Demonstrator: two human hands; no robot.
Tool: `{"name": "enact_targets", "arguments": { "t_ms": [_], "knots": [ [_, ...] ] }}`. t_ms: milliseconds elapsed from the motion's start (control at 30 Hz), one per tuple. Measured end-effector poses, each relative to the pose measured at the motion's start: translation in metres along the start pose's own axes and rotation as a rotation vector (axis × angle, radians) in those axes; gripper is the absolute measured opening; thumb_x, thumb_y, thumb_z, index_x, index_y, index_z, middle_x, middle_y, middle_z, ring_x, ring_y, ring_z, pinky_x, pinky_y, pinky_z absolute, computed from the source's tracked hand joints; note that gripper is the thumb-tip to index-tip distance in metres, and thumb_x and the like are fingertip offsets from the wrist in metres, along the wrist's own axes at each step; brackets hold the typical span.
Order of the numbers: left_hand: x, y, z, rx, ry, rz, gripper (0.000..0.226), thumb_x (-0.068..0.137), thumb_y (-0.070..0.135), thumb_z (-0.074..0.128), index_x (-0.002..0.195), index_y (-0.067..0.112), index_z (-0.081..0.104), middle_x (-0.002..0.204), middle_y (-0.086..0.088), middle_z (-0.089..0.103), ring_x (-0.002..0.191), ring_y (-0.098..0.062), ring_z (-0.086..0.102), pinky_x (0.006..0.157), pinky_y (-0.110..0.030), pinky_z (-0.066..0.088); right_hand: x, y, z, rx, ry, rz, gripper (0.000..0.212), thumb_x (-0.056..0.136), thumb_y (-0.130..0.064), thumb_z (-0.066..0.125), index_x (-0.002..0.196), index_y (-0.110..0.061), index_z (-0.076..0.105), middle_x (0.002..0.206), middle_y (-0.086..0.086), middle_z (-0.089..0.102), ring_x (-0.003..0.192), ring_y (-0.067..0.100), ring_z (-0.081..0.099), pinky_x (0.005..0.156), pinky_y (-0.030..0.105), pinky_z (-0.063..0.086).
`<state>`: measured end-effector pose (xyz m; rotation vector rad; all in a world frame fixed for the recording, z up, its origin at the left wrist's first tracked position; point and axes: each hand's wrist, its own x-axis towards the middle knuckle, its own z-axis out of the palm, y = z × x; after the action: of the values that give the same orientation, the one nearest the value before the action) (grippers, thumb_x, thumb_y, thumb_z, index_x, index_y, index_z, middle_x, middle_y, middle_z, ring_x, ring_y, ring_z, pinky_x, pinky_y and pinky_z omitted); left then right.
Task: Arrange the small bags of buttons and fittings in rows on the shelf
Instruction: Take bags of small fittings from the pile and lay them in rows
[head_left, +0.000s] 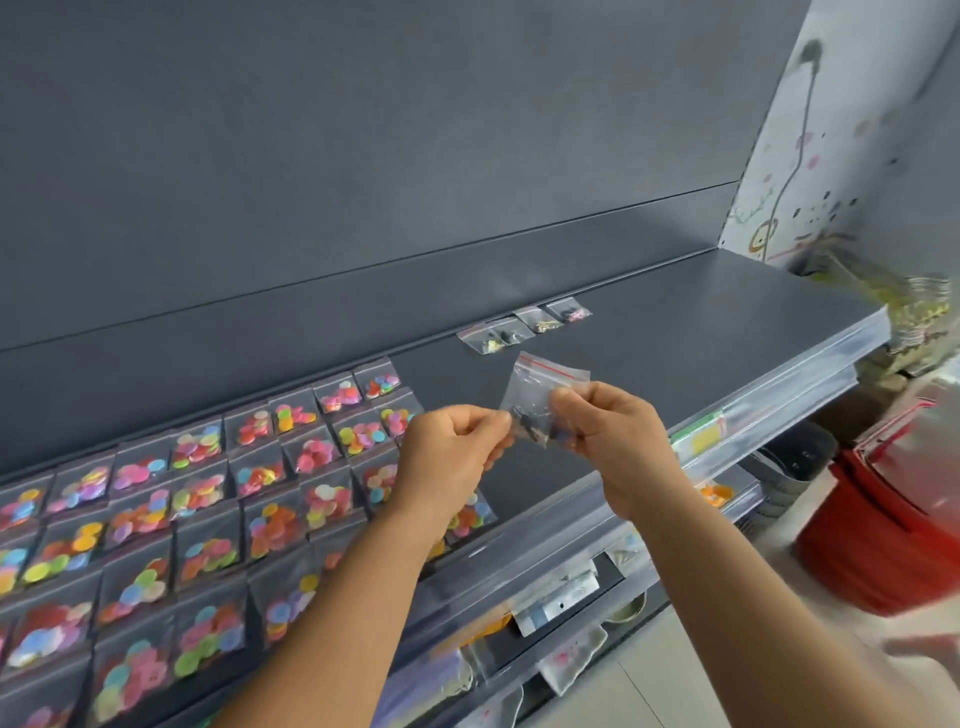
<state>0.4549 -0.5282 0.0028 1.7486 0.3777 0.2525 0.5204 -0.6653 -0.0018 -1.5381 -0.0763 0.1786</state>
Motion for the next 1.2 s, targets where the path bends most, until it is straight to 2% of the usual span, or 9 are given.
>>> {"name": "enact_targets", "arguments": {
  "t_ms": [133,300,433,633,767,867,1000,1100,1200],
  "knots": [
    [0.035,0.004,0.013,0.043,-0.011,0.057,0.010,0.086,0.027,0.065,0.093,0.022,0.071,0.080,0.007,0.072,0.076,-0.008,0.066,0.072,-0.024,0.056,0.026,-0.001,-0.007,-0.092,-0.001,-0.017,0.021,0.084,-0.020,0.067,0.064,-0.015,0.065,0.060,0.002,0.059,0.061,0.017,0.047,0.062,0.033,0.041],
    [0.072,0.004,0.023,0.162,0.019,0.094,0.012,0.089,0.030,0.062,0.084,0.022,0.071,0.065,0.010,0.067,0.058,-0.004,0.061,0.056,-0.016,0.051,0.063,0.003,-0.007,-0.142,-0.013,-0.001,0.022,0.083,-0.022,0.064,0.067,-0.007,0.067,0.062,0.005,0.056,0.063,0.020,0.043,0.063,0.035,0.040],
    [0.096,-0.003,0.026,0.077,0.077,0.014,0.014,0.089,0.021,0.061,0.079,0.015,0.069,0.068,-0.002,0.070,0.058,-0.012,0.062,0.069,-0.036,0.059,0.093,0.008,-0.008,-0.110,0.012,0.038,0.019,0.088,-0.018,0.060,0.077,-0.007,0.070,0.059,-0.001,0.058,0.059,0.014,0.048,0.064,0.028,0.046],
    [0.132,-0.023,0.037,0.155,0.172,-0.067,0.015,0.088,0.018,0.058,0.077,0.015,0.067,0.068,-0.001,0.069,0.066,-0.020,0.067,0.071,-0.044,0.059,0.143,0.020,-0.018,-0.349,0.031,-0.002,0.023,0.086,-0.020,0.057,0.071,-0.003,0.062,0.060,0.008,0.058,0.057,0.017,0.048,0.062,0.032,0.043],
    [0.149,-0.033,0.054,0.161,0.239,-0.144,0.017,0.088,0.016,0.057,0.073,0.015,0.064,0.067,0.000,0.068,0.058,-0.016,0.065,0.069,-0.043,0.059,0.177,0.028,-0.021,-0.489,-0.071,0.010,0.025,0.088,-0.018,0.055,0.069,-0.002,0.060,0.055,0.006,0.053,0.055,0.018,0.047,0.059,0.032,0.043],
    [0.159,-0.034,0.066,0.227,0.302,-0.178,0.015,0.087,0.018,0.056,0.075,0.017,0.065,0.069,0.000,0.070,0.064,-0.019,0.067,0.068,-0.041,0.058,0.197,0.030,-0.020,-0.564,-0.167,-0.007,0.026,0.088,-0.016,0.054,0.063,-0.013,0.060,0.049,-0.002,0.055,0.049,0.014,0.050,0.059,0.028,0.045],
    [0.164,-0.026,0.075,0.535,0.375,-0.168,0.012,0.089,0.023,0.055,0.096,0.017,0.063,0.086,0.002,0.071,0.083,-0.022,0.067,0.074,-0.036,0.054,0.214,0.030,-0.018,-0.804,-0.233,-0.155,0.012,0.088,-0.020,0.053,0.090,-0.014,0.063,0.078,0.000,0.063,0.077,0.023,0.058,0.066,0.029,0.044],
    [0.157,-0.018,0.079,0.830,0.377,-0.152,0.038,0.094,0.029,0.053,0.130,0.021,0.047,0.121,0.001,0.057,0.111,-0.023,0.055,0.085,-0.036,0.046,0.218,0.032,-0.026,-0.933,-0.296,-0.302,0.032,0.089,-0.020,0.055,0.121,-0.020,0.058,0.121,0.002,0.054,0.110,0.026,0.051,0.086,0.032,0.044],
    [0.150,-0.017,0.080,0.960,0.288,0.008,0.043,0.098,0.028,0.046,0.140,0.027,0.041,0.134,0.008,0.045,0.123,-0.016,0.039,0.094,-0.029,0.039,0.214,0.032,-0.036,-0.940,-0.439,-0.499,0.030,0.089,-0.019,0.058,0.117,-0.023,0.064,0.124,-0.003,0.053,0.112,0.023,0.048,0.088,0.031,0.044]
  ]
}}
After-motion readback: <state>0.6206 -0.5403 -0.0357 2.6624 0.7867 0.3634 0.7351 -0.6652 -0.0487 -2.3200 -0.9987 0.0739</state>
